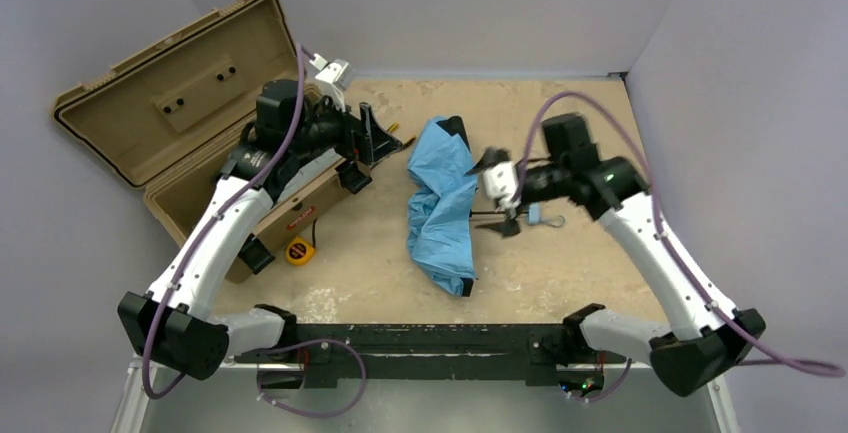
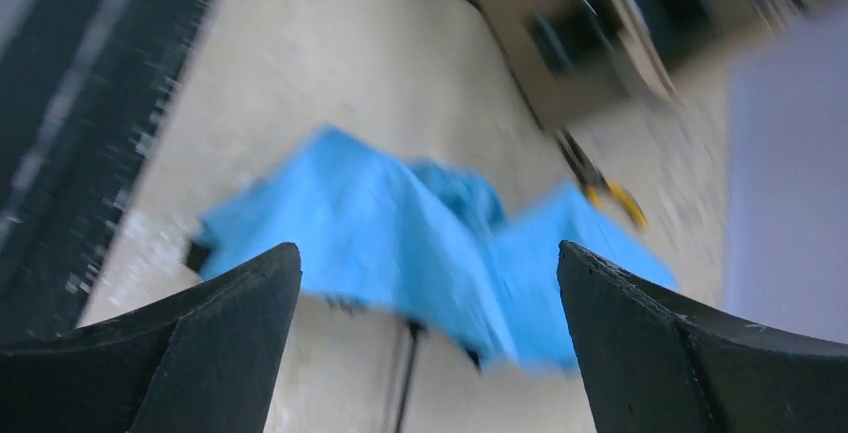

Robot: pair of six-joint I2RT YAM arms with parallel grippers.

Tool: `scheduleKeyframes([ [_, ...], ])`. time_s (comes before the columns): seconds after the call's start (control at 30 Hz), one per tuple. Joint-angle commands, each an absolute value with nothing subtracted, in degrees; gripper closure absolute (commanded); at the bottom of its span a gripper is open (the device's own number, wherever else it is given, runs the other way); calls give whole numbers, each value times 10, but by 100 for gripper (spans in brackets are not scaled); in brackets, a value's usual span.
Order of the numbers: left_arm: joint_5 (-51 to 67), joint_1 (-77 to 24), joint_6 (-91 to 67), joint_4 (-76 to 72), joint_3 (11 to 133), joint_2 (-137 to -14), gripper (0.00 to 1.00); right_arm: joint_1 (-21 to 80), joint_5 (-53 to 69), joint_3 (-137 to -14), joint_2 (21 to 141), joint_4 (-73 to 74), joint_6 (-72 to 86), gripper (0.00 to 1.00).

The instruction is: Put away the umbrella

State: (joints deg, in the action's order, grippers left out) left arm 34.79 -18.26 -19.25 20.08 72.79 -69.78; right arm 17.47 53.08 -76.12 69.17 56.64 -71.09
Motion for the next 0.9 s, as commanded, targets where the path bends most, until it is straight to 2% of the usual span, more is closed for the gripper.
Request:
scheduleKeyframes([
  [0.0,275,-188,-176,234,736,-732,11,402,434,-662,670,335,-509,3],
  [0.17,206,-205,-165,257,790,-806,17,458,254,-631,699,231,-451,1],
  [0.27,183,-206,-173,251,802,-829,22,483,200,-593,721,198,-450,1],
  [0.4,179,-207,-177,218,808,-841,22,491,138,-522,735,125,-472,1],
  [0.5,207,-213,-166,233,868,-904,23,491,120,-502,756,90,-487,1],
  [0.7,239,-250,-149,305,1014,-1073,40,491,99,-447,775,27,-503,1],
  [0.8,234,-261,-157,318,1050,-1138,56,490,112,-427,766,16,-504,2],
  [0.87,216,-265,-166,318,1055,-1168,61,486,127,-423,760,20,-504,2],
])
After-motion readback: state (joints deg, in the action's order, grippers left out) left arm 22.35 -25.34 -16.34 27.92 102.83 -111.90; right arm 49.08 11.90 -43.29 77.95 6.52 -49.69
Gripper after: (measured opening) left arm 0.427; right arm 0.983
